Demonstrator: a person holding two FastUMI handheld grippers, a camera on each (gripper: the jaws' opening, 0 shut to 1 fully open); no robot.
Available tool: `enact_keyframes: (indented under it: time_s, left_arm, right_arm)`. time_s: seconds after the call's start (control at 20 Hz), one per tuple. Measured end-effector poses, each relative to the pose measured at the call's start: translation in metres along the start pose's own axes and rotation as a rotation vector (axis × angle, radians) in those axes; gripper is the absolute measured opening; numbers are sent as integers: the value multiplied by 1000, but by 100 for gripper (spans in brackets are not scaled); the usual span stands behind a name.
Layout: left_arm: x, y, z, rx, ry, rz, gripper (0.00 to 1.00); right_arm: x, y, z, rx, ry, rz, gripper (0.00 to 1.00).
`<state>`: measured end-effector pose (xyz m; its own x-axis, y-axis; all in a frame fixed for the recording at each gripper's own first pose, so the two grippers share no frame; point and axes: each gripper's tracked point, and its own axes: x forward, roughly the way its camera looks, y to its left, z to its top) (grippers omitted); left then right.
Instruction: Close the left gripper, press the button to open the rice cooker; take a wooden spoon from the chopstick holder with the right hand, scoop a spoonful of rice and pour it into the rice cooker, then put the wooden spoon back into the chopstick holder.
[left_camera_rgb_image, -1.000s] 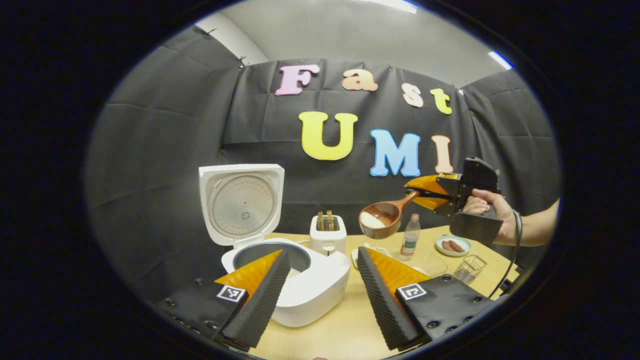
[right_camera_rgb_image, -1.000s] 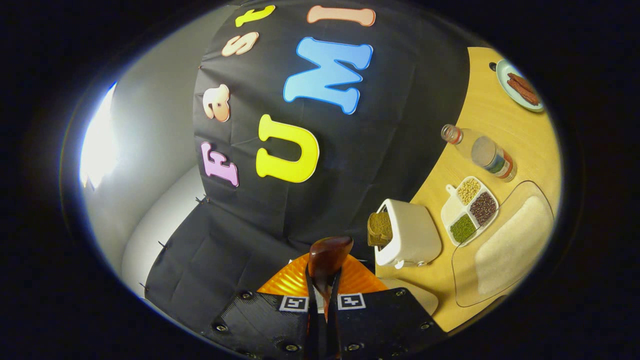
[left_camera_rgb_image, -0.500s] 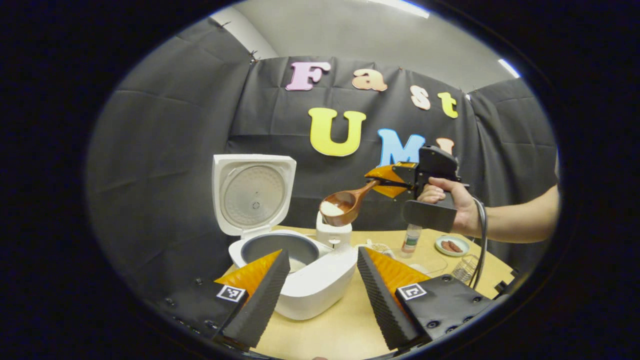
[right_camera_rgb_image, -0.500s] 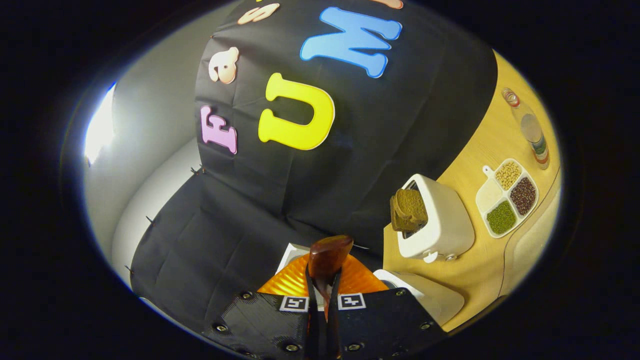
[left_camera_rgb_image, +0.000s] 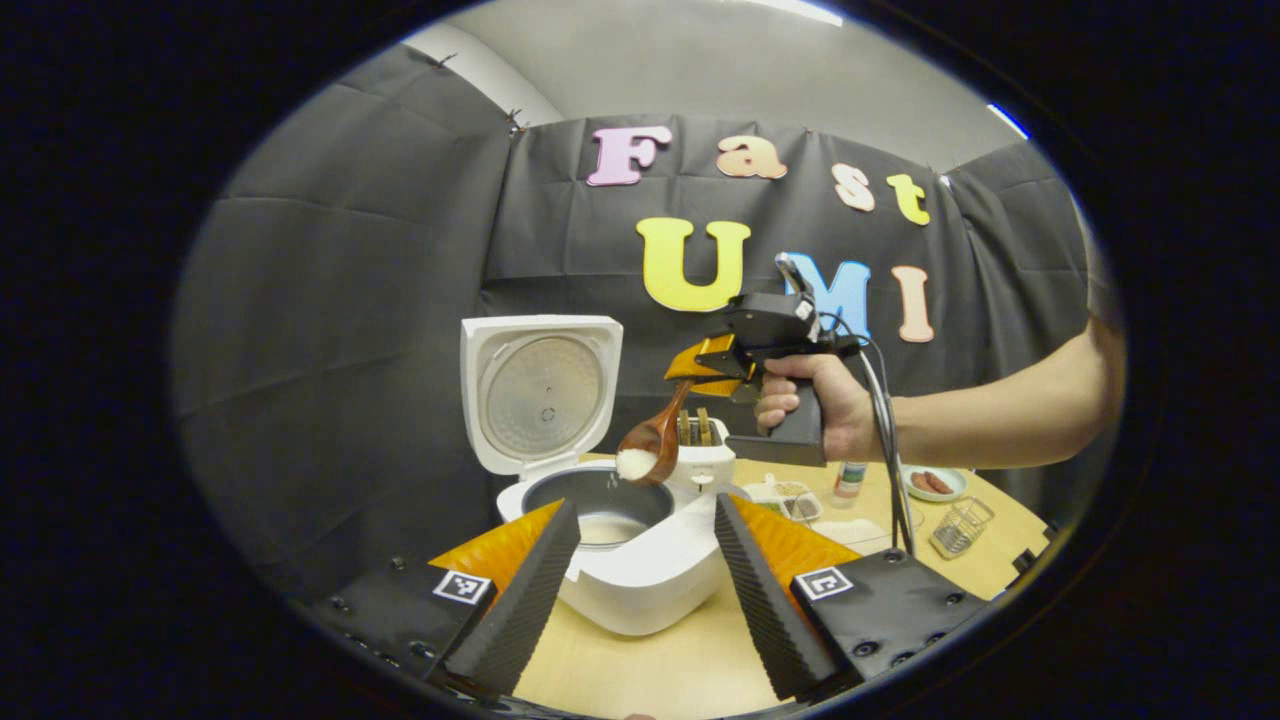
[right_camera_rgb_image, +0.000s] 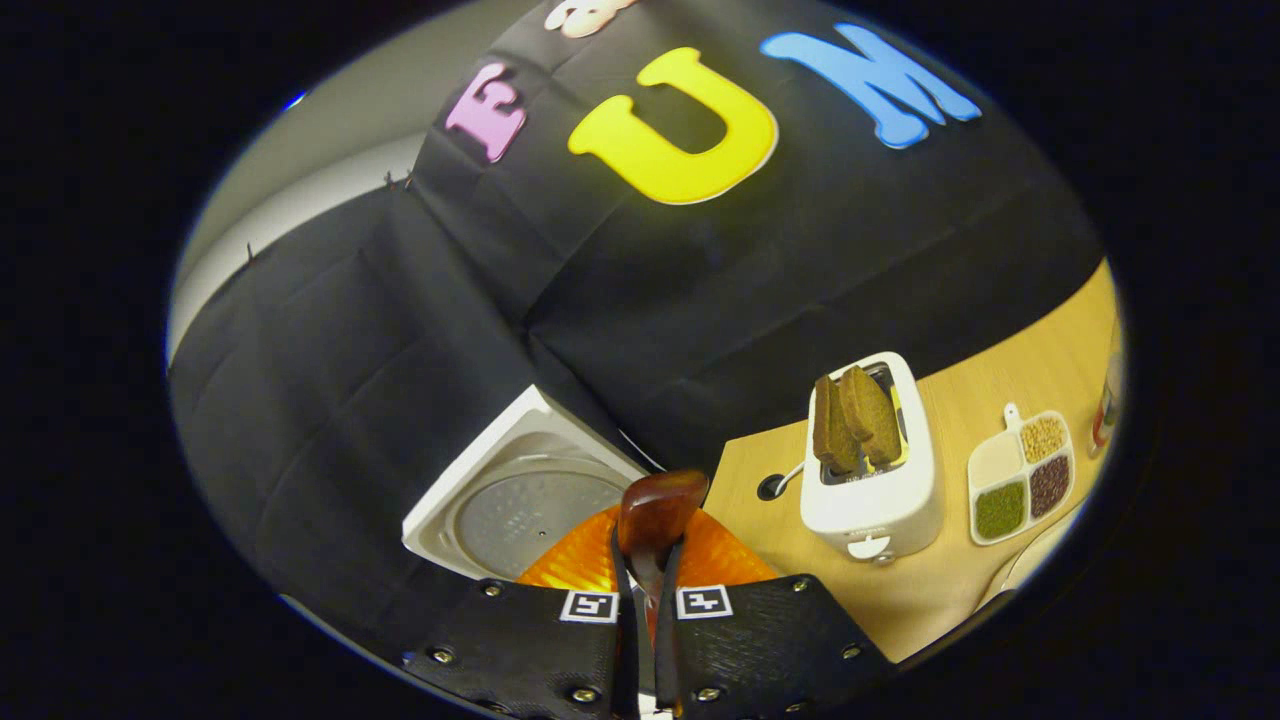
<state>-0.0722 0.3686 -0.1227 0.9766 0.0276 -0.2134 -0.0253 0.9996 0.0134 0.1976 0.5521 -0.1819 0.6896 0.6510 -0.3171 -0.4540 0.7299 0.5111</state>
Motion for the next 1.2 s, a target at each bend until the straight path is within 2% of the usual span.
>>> enact_keyframes:
  time_s: [0.2, 0.5, 0.65, 0.75, 0.8, 1.0, 1.2]
  left_arm:
    - [-5, 7, -7, -3, 9, 28, 93]
    - [-16, 8, -22, -10, 27, 64, 93]
    - [-20, 5, -24, -18, 29, 74, 93]
    - [-22, 3, -21, -38, 25, 78, 95]
    - [-23, 4, -19, -50, 17, 75, 95]
    - [-19, 1, -16, -75, 4, 62, 95]
    - [-20, -5, -20, -113, 4, 34, 95]
  right_arm:
    - [22, 33, -22, -323, 60, 14, 7]
    - [29, 78, -62, -740, 124, 105, 7]
    - [21, 92, -77, -892, 134, 144, 7]
    - [19, 88, -80, -842, 137, 173, 11]
    - [17, 86, -74, -783, 123, 180, 7]
    - [3, 64, -33, -426, 59, 169, 7]
    - [-9, 24, -5, -102, 17, 139, 7]
